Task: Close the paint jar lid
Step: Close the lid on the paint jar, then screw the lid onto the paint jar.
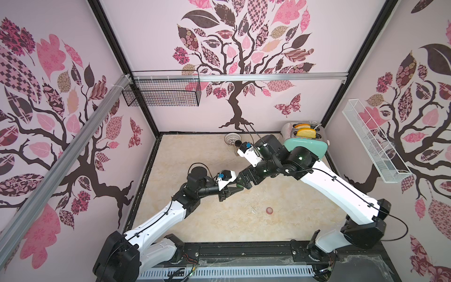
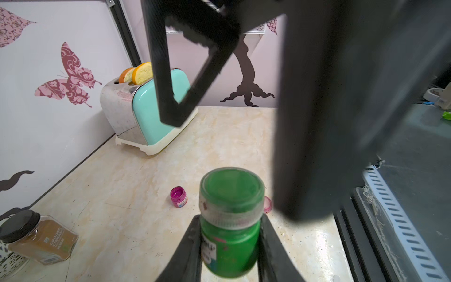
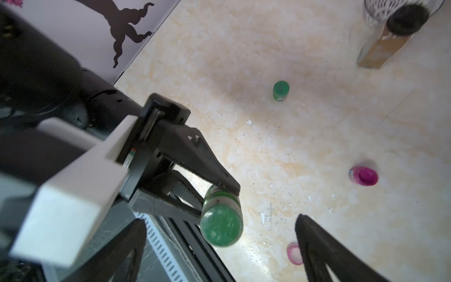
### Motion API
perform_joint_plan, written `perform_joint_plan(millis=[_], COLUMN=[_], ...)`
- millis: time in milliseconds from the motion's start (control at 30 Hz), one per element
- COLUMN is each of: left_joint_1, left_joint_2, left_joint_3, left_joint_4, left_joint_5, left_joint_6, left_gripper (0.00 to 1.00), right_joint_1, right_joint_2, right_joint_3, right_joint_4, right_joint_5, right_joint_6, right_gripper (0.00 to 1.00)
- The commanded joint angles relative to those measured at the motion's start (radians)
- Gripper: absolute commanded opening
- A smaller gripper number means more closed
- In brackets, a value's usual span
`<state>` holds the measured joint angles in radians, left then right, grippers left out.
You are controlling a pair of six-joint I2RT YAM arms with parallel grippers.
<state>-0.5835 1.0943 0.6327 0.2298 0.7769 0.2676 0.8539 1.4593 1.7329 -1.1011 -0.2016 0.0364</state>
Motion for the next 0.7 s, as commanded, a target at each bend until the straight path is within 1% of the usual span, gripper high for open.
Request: perform_joint_plan(millis=[0, 133, 267, 333, 433, 567, 667], left_joint_1=[-0.003, 0.002, 0.041, 0.054, 0.056, 0.056, 0.057], left_joint_2=[0.003, -0.011, -0.027, -0.024, -0.010, 0.010, 0.007], left_joint_3=[0.034, 0.027, 0.000, -0.005, 0.001, 0.009, 0.011], left_joint_4=[-0.019, -0.034, 0.016, 0.023, 0.028, 0.028, 0.020], left_joint_5=[0.054, 0.045, 0.047, 0.048, 0.054, 0.065, 0.061], left_joint_6=[-0.005, -0.029, -0.107, -0.114, -0.118, -0.118, -0.107], left_gripper=[0.14, 0.14, 0.14, 0.14, 0.14, 0.14, 0.14], right_joint_1=[-0.004, -0.020, -0.024, -0.023, -0.023, -0.024, -0.023], right_joint_2=[-0.069, -0.090, -0.095, -0.099, -0.099, -0.082, -0.085], right_joint_3=[-0.044, -0.098, -0.130, -0.144, -0.155, -0.143, -0.167], right_joint_4=[0.055, 0.076, 0.090, 0.099, 0.121, 0.125, 0.139], right_joint_5=[0.020, -0.006, -0.053, -0.078, -0.102, -0.130, -0.147], right_joint_6=[-0.092, -0.152, -0.229, -0.268, -0.318, -0.376, -0.453], right_gripper=[0.99, 0.99, 0.97, 0.93, 0.84, 0.84, 0.84])
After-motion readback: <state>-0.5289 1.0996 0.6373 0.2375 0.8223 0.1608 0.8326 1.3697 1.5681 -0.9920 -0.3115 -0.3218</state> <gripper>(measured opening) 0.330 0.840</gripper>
